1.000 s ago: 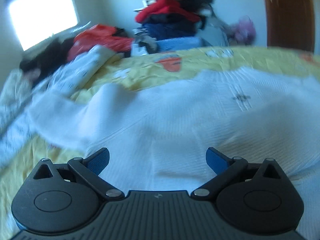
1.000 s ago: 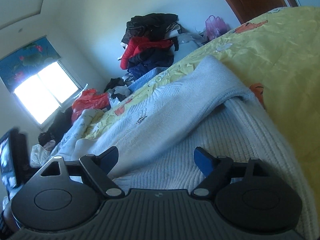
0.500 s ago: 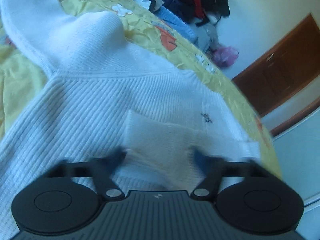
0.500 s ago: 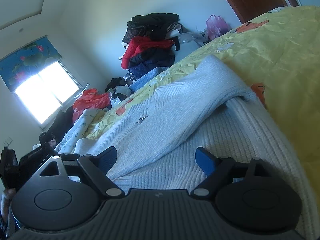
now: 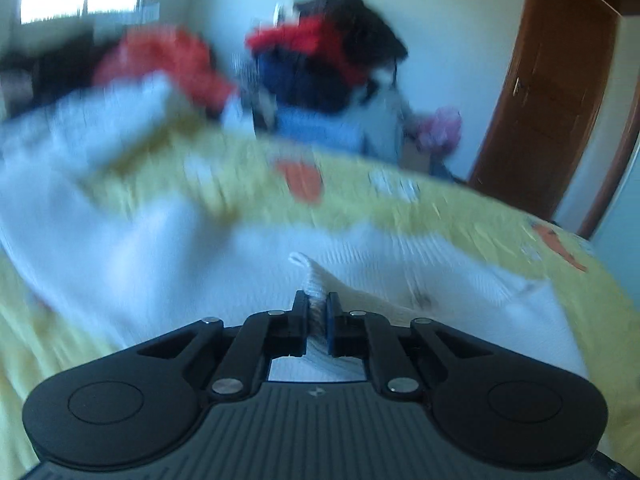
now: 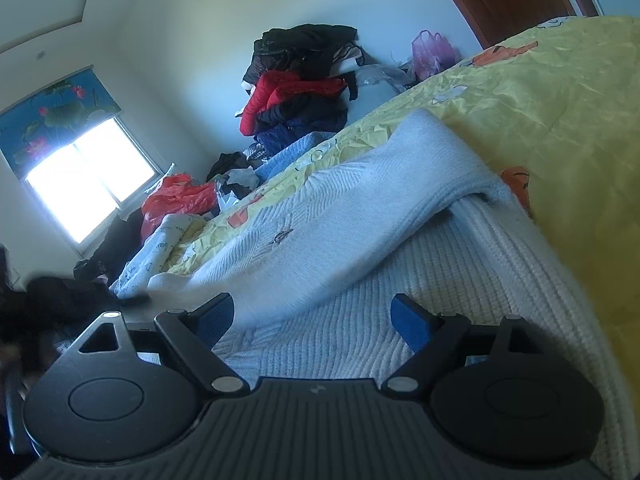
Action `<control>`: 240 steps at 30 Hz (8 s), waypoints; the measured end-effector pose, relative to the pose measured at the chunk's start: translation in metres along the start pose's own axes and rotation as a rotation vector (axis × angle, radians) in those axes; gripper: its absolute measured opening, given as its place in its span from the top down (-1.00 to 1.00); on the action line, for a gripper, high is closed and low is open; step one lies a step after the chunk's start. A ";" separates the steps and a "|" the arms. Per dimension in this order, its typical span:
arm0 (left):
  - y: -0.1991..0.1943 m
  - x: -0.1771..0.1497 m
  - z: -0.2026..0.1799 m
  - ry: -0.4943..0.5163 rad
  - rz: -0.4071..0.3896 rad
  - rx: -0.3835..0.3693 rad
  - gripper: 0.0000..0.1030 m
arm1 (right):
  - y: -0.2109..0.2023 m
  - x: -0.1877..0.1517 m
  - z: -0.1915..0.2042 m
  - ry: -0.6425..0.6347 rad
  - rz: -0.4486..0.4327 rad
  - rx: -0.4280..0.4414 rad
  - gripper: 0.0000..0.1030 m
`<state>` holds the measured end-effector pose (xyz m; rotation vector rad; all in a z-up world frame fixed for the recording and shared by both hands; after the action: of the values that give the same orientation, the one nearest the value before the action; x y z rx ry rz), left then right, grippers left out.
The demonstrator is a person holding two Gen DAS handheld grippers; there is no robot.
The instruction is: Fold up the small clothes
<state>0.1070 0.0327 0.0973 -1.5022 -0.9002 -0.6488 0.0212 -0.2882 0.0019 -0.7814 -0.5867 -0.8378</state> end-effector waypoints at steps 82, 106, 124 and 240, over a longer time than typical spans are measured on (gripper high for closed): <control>0.027 0.079 0.131 -0.045 -0.242 0.119 0.72 | 0.144 0.090 -0.005 -0.447 0.148 -0.205 -0.86; 0.001 -0.080 0.056 0.030 0.005 -0.118 -0.85 | 0.146 0.089 0.004 -0.501 0.178 -0.242 -0.89; 0.013 -0.098 0.074 -0.053 0.062 -0.144 -1.00 | 0.164 0.065 0.067 -0.074 0.499 -0.018 0.67; 0.015 -0.097 0.066 0.008 0.078 -0.099 -1.00 | 0.094 0.082 0.020 -0.525 0.271 -0.410 -0.02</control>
<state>0.0602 0.0819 -0.0001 -1.6138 -0.8093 -0.6496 0.1405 -0.2670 0.0379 -1.4453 -0.7590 -0.5000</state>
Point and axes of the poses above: each gripper's, at about its wrist camera, not at the fingertips, and y roughly the way its jaws point, z to its left, x to its top, the point moved 2 cm from there along y, roughly the way its jaws point, and after that the axes turned 1 degree about x, right-handed, at the moved point
